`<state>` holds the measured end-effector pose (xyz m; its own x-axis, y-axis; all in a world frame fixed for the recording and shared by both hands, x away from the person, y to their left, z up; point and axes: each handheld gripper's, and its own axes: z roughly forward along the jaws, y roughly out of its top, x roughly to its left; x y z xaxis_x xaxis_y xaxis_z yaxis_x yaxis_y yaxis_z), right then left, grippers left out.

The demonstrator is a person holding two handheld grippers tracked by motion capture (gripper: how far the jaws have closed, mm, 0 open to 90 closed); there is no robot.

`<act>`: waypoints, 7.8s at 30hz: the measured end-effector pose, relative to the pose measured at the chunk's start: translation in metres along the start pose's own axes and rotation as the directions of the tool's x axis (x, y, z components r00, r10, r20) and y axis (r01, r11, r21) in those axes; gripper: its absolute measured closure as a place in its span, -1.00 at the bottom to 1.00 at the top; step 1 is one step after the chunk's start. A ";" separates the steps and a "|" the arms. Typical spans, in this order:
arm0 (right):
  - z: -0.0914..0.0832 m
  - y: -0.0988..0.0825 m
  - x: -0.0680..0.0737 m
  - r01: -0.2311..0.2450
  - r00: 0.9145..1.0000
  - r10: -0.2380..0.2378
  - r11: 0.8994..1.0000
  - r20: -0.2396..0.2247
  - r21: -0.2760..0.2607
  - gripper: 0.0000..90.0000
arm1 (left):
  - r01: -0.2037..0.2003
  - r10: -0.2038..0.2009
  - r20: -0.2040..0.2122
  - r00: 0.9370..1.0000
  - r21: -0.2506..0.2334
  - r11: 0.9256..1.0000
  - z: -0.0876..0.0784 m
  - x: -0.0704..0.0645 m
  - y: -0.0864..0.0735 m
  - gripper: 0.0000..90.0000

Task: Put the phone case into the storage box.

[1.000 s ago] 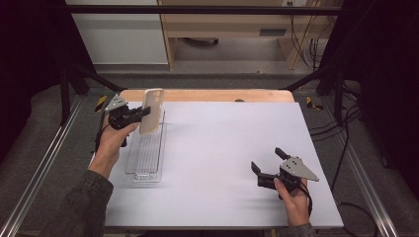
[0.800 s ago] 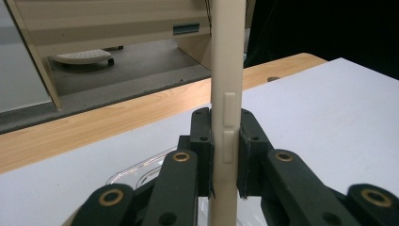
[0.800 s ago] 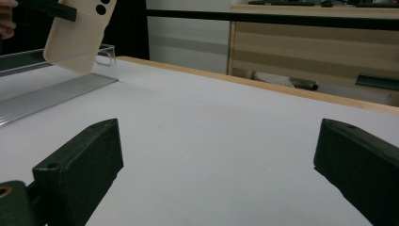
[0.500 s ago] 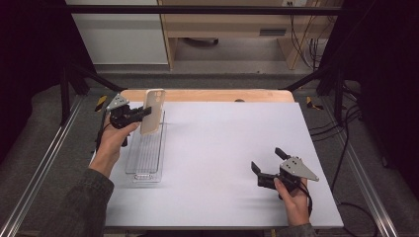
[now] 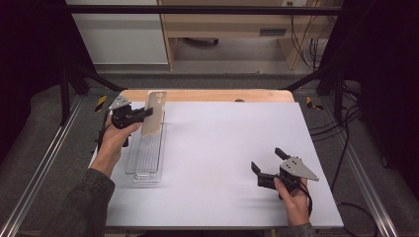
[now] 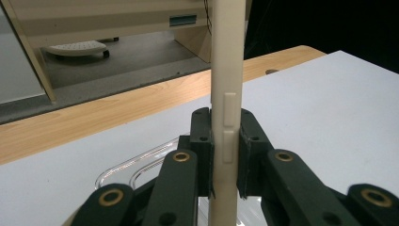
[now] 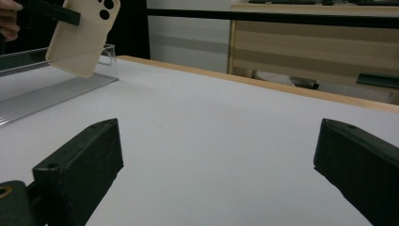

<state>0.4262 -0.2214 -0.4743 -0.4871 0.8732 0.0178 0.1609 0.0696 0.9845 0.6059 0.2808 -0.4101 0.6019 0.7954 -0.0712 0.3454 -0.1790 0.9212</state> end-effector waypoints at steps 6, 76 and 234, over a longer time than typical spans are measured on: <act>0.000 0.000 0.000 0.001 1.000 -0.001 1.000 0.000 0.003 -0.96 | 0.003 -0.003 -0.002 1.000 0.008 1.000 0.002 0.000 -0.001 0.75; 0.000 -0.001 -0.001 -0.009 1.000 0.009 1.000 -0.001 0.006 -0.96 | 0.031 -0.025 -0.123 0.992 0.046 0.998 0.010 0.011 -0.006 0.75; -0.005 0.003 0.000 -0.016 1.000 0.016 1.000 -0.002 -0.020 -0.96 | -0.029 0.003 -0.106 0.994 -0.244 0.969 -0.089 -0.056 -0.002 -0.97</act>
<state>0.4227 -0.2236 -0.4705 -0.4864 0.8730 0.0344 0.1515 0.0456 0.9874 0.5077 0.2882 -0.3741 0.5232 0.8518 -0.0277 0.1423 -0.0553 0.9883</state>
